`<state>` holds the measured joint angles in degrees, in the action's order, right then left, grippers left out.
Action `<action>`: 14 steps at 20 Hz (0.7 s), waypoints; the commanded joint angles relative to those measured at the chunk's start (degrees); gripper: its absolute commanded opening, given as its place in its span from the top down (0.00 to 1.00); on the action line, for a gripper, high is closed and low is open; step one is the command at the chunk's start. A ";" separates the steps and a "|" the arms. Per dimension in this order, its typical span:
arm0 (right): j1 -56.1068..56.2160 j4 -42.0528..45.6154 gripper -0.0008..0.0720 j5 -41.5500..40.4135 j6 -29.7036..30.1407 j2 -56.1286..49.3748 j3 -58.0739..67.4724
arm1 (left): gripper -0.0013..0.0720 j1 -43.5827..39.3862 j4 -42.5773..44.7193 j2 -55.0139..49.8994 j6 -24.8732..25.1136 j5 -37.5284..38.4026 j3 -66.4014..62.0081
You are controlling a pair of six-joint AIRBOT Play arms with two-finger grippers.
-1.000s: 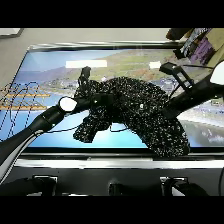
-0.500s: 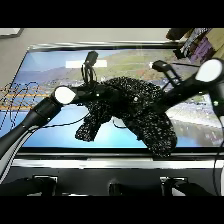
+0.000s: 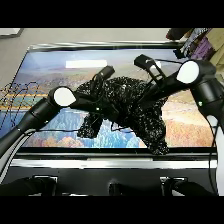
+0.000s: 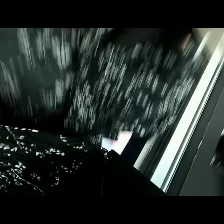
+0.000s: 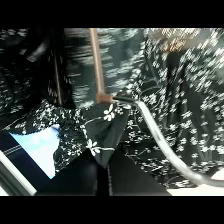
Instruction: Fold the clothes and pants, and hang the long-sleeved shirts on hangers.
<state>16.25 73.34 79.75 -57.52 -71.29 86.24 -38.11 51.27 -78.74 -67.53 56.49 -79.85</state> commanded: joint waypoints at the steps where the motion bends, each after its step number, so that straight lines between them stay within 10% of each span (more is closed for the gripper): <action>1: 0.37 0.44 0.96 1.31 1.66 4.35 0.39 | 0.67 1.31 2.93 0.42 -0.13 2.43 0.07; 2: 0.37 0.46 0.96 2.08 1.66 5.73 0.39 | 0.24 2.27 2.99 0.76 -1.09 2.43 -0.70; 3: 0.37 0.48 0.96 2.64 1.99 6.80 0.39 | 0.03 3.61 2.99 1.36 -2.54 2.60 -1.60; 9: 0.37 1.27 0.96 4.17 17.40 8.24 0.39 | 0.01 16.39 6.88 11.89 -2.58 8.70 -3.10; 14: 0.37 -0.24 0.96 4.42 28.76 6.86 0.20 | 0.02 17.75 13.73 14.23 19.45 21.22 -2.62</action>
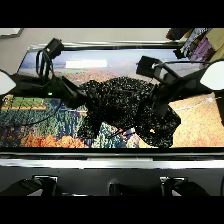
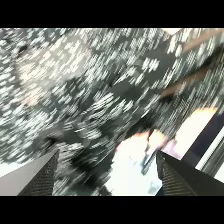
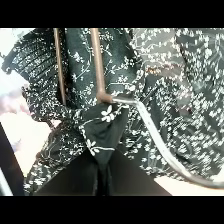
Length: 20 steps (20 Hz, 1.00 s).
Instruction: Fold the clothes and pants, and hang the long-sleeved shirts on hangers.
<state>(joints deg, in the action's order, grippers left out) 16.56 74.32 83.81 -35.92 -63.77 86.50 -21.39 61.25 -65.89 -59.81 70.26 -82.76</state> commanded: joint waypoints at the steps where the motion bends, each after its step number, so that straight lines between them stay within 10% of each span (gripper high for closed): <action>1: 0.07 -2.14 0.96 0.35 8.00 -1.14 -0.07 | 0.02 0.13 3.74 1.27 14.19 7.06 1.11; 9: 0.07 -6.82 0.96 2.10 12.20 -1.88 -0.09 | 0.08 -4.39 3.69 -3.39 21.11 -1.38 5.44; 12: 0.07 -7.78 0.96 2.23 12.20 -1.88 -0.09 | 0.88 -4.37 3.69 -3.96 23.96 -3.37 5.44; 13: 0.07 -7.76 0.96 2.23 12.15 -1.88 -0.09 | 0.96 -4.37 3.67 -3.96 25.53 -3.37 5.44; 15: 0.07 -7.76 0.95 2.23 9.90 -1.73 -0.09 | 0.96 -4.39 3.65 -3.91 26.01 -3.91 5.44; 18: 0.00 -5.70 0.56 0.48 5.92 -0.11 -0.09 | 0.96 -4.37 3.58 -3.58 25.94 -3.85 5.38; 20: 0.00 0.96 0.54 -1.77 2.40 2.93 -0.09 | 0.96 -4.37 3.30 -3.28 25.92 -3.85 5.31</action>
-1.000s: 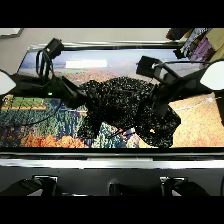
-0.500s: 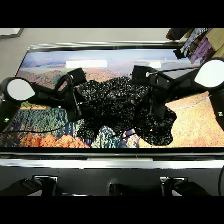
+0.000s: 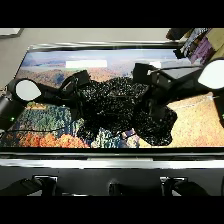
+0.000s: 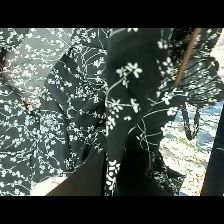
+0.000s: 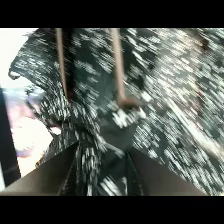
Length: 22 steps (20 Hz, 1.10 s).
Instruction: Fold the clothes and pants, and hang the long-sleeved shirts on hangers.
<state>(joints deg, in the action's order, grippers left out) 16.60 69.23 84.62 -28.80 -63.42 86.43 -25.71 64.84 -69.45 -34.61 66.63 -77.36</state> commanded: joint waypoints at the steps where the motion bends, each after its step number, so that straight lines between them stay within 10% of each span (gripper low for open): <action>1: -0.04 9.84 0.54 -3.13 -6.64 4.39 -0.02 | 0.96 -0.04 -0.26 0.50 0.72 -0.22 -0.09; 5: -7.58 12.74 0.39 -3.26 -11.54 10.71 -0.04 | 0.96 -0.04 -0.26 1.86 0.59 -0.17 -0.13; 11: -32.89 -8.79 0.22 -0.55 -9.46 8.28 -4.76 | 0.96 -0.09 -0.31 4.44 0.85 -0.04 -0.13; 22: -20.13 -14.10 0.15 -8.72 8.37 -4.72 -9.38 | 0.96 -0.09 -1.75 7.48 0.81 2.49 -0.13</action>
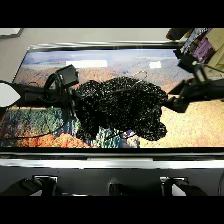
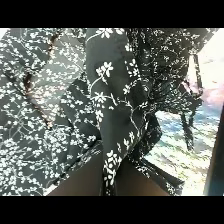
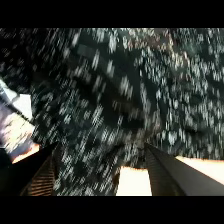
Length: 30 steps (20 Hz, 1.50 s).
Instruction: Fold the clothes and pants, and hang the long-sleeved shirts on hangers.
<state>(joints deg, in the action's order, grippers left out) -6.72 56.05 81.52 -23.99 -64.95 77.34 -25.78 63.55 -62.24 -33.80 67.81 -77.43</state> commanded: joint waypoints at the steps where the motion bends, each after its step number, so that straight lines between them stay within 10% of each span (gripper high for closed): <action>1: 3.85 -0.94 0.15 -6.82 3.91 -4.07 -0.28 | 0.96 -0.02 -0.52 0.24 0.00 1.60 -0.07; 8: 4.31 -3.61 0.16 -4.26 6.25 -9.64 -0.28 | 0.96 -0.02 -0.55 0.24 0.00 1.64 -0.07; 11: 4.31 -4.83 0.44 -2.47 6.32 -11.52 -0.28 | 0.96 -0.02 -0.57 0.24 0.00 1.64 -0.07; 13: 4.31 -4.83 0.90 0.15 8.24 -11.19 -0.28 | 0.96 -0.02 -0.57 0.24 -0.02 1.64 -0.07; 18: 4.11 -0.68 0.96 2.62 8.35 -5.60 -0.28 | 0.94 -0.02 -1.31 0.24 -0.07 1.60 -0.07; 22: 4.11 5.99 0.96 3.43 -0.44 3.45 -0.28 | 0.26 -0.02 -2.23 0.09 -3.52 0.83 -0.07; 26: 4.11 14.95 0.96 3.98 -11.78 13.53 -0.28 | 0.14 0.13 -0.72 0.15 -13.38 -5.18 -0.07; 30: 4.11 22.84 0.96 4.13 -21.81 21.27 -0.28 | 0.14 3.26 0.13 0.66 -33.46 -16.15 -0.07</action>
<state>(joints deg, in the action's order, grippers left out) -2.59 72.03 85.12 -37.36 -49.08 77.06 -24.34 62.98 -61.93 -52.88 59.99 -77.45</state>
